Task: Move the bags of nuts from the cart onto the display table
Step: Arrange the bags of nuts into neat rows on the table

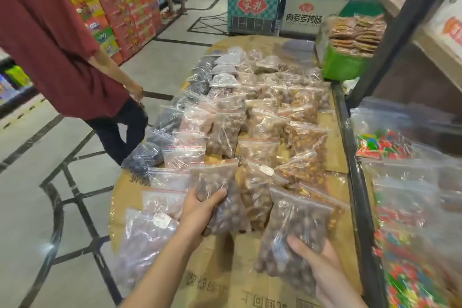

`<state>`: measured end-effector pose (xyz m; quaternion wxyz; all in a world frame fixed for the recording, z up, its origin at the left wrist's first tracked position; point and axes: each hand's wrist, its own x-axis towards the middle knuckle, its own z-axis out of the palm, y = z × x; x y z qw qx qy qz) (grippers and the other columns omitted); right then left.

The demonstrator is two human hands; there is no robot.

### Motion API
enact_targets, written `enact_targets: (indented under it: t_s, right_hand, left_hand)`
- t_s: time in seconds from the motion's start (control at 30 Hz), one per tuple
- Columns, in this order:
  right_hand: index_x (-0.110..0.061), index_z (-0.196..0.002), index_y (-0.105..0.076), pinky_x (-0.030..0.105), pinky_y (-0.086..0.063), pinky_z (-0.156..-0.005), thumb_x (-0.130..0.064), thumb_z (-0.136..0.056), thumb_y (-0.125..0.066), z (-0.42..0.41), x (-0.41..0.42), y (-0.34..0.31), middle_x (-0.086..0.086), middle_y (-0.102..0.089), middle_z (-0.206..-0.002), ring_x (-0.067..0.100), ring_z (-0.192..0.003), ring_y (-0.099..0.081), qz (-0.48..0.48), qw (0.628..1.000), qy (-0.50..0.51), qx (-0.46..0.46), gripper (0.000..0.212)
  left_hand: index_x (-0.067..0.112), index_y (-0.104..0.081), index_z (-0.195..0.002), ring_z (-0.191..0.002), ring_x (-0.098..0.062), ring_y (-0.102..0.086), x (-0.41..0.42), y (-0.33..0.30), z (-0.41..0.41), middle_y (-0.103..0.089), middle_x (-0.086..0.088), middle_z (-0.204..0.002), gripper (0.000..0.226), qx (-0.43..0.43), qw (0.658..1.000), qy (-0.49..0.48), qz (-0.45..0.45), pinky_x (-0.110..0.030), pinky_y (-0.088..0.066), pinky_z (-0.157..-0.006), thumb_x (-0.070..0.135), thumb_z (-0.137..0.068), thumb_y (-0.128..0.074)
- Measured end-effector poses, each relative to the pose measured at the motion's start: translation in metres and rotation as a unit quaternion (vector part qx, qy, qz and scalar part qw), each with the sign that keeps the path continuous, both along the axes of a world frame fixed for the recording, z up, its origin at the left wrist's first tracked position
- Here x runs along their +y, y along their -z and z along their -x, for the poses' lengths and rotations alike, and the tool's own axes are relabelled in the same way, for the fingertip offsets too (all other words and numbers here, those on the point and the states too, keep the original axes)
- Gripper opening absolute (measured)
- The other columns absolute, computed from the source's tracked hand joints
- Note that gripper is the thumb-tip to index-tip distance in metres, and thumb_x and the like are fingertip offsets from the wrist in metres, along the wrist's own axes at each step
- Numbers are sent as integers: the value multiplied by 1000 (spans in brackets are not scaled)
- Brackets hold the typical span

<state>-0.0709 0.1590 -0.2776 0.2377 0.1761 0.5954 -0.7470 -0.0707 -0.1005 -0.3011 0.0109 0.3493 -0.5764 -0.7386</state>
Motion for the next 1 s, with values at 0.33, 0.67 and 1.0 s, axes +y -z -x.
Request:
enact_targets:
  t_s: [0.33, 0.67, 1.0]
  right_hand:
    - [-10, -110, -70, 28, -61, -68, -9, -46, -101, 35, -16, -14, 9, -82, -93, 18, -82, -79, -71, 996, -31, 43, 71]
    - [-15, -116, -67, 22, -59, -68, -1, -68, -93, 9, -64, -16, 4, -82, -99, 16, -90, -79, -73, 995, -41, 45, 57]
    - [-22, -118, -67, 23, -58, -73, -17, -81, -87, 52, -196, 42, -5, -81, -99, 15, -91, -77, -139, 986, -89, 29, 42]
  left_hand:
    - [21, -60, -113, -87, -31, -76, -47, 25, 133, -77, -8, -100, 71, -58, 993, 47, 93, -54, -61, -81, 47, -56, -92]
    - [29, -27, -153, -108, -10, -64, -45, -37, 77, -54, 13, -129, 87, -10, 960, 185, 212, -35, -55, -93, 31, -82, -78]
    - [31, -57, -118, -108, 19, -47, -118, -35, -27, -58, 17, -117, 34, 72, 873, 260, 406, 2, -33, -86, 16, -90, -69]
